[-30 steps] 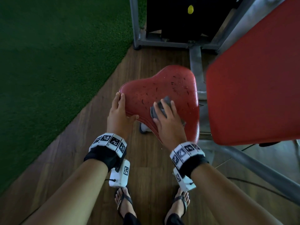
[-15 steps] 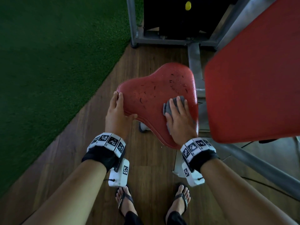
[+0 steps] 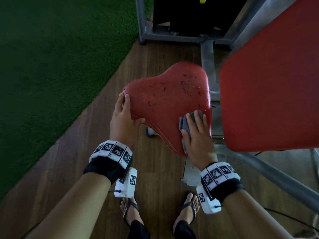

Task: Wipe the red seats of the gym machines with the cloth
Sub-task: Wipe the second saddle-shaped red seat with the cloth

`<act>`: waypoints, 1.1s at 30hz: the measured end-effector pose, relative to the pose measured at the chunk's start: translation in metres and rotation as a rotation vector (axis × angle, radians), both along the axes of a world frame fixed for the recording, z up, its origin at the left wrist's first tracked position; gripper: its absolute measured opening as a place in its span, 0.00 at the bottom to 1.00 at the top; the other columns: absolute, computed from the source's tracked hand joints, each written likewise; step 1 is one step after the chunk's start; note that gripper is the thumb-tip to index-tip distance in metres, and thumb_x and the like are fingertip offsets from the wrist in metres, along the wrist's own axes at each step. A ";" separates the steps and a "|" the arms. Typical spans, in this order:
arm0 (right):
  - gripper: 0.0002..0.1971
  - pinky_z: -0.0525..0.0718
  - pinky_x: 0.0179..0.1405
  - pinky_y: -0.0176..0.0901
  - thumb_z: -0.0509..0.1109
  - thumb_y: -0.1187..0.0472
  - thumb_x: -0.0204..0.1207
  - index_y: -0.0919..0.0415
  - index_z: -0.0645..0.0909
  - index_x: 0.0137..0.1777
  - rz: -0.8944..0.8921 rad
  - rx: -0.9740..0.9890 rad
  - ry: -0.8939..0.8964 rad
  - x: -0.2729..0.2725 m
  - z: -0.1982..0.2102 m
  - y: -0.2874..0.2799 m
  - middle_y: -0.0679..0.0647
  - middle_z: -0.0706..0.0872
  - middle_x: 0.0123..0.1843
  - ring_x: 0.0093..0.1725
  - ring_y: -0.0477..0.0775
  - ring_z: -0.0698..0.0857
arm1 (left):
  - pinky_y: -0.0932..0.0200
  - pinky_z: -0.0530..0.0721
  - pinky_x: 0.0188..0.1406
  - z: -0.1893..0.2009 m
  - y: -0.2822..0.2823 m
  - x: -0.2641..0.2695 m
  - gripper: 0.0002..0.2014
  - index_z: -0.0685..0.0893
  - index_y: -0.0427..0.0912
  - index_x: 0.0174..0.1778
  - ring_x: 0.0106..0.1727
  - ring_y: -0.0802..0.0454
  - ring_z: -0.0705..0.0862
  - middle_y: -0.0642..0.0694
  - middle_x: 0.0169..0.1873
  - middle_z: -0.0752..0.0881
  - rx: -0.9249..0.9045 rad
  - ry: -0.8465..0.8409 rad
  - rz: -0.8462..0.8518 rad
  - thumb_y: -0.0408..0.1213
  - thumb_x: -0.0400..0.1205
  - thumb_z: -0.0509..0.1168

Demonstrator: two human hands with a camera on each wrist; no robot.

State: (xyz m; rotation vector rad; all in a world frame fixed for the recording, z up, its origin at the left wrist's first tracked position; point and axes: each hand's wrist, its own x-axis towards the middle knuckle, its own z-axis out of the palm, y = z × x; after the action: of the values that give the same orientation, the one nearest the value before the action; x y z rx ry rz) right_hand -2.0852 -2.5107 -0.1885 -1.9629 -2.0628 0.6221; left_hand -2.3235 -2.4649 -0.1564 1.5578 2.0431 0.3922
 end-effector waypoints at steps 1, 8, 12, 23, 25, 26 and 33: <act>0.28 0.52 0.84 0.56 0.50 0.47 0.87 0.56 0.57 0.85 -0.020 0.004 -0.011 0.000 -0.001 0.007 0.55 0.51 0.87 0.86 0.57 0.42 | 0.46 0.63 0.80 0.000 0.000 0.000 0.47 0.50 0.47 0.87 0.85 0.47 0.57 0.50 0.86 0.48 0.000 0.005 -0.003 0.43 0.78 0.74; 0.29 0.49 0.84 0.57 0.50 0.47 0.86 0.57 0.55 0.85 -0.050 -0.043 -0.099 -0.002 0.006 0.033 0.58 0.52 0.86 0.85 0.62 0.46 | 0.47 0.64 0.78 0.000 0.000 0.001 0.46 0.53 0.46 0.87 0.84 0.47 0.59 0.50 0.86 0.51 0.018 0.004 0.002 0.42 0.78 0.75; 0.34 0.50 0.83 0.61 0.38 0.44 0.83 0.61 0.55 0.84 0.033 -0.053 -0.130 -0.002 0.006 0.002 0.63 0.52 0.86 0.85 0.67 0.46 | 0.48 0.64 0.79 -0.002 0.000 0.001 0.46 0.55 0.45 0.86 0.84 0.48 0.59 0.50 0.86 0.53 0.046 -0.018 0.017 0.40 0.77 0.76; 0.35 0.58 0.80 0.65 0.51 0.40 0.82 0.58 0.54 0.84 -0.070 -0.001 -0.140 0.009 -0.008 0.054 0.63 0.52 0.85 0.83 0.68 0.51 | 0.57 0.59 0.77 -0.001 0.000 0.003 0.47 0.54 0.45 0.86 0.84 0.51 0.57 0.50 0.86 0.52 0.033 -0.007 0.022 0.39 0.77 0.76; 0.34 0.60 0.80 0.64 0.54 0.41 0.83 0.56 0.54 0.85 -0.116 0.016 -0.119 0.010 -0.012 0.062 0.62 0.53 0.85 0.83 0.67 0.53 | 0.56 0.59 0.78 0.000 0.000 0.004 0.47 0.53 0.45 0.86 0.84 0.51 0.56 0.49 0.86 0.51 0.032 -0.001 0.022 0.39 0.77 0.75; 0.33 0.62 0.79 0.63 0.55 0.42 0.83 0.55 0.55 0.85 -0.131 0.034 -0.102 0.010 -0.013 0.063 0.62 0.54 0.85 0.83 0.66 0.54 | 0.55 0.60 0.78 0.001 0.000 0.004 0.46 0.53 0.45 0.87 0.84 0.51 0.56 0.49 0.86 0.51 0.031 0.001 0.023 0.40 0.77 0.75; 0.32 0.61 0.81 0.55 0.60 0.45 0.84 0.50 0.56 0.85 -0.364 0.028 0.127 0.012 -0.014 0.034 0.56 0.53 0.86 0.84 0.60 0.56 | 0.53 0.61 0.79 0.002 -0.001 0.005 0.46 0.54 0.45 0.86 0.84 0.49 0.57 0.49 0.86 0.52 0.038 -0.017 0.040 0.38 0.77 0.75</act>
State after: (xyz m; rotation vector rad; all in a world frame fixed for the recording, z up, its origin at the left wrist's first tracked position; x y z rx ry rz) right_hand -2.0733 -2.4765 -0.2029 -2.1456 -1.5756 0.6144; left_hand -2.3187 -2.4662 -0.1542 1.5327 2.0681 0.4600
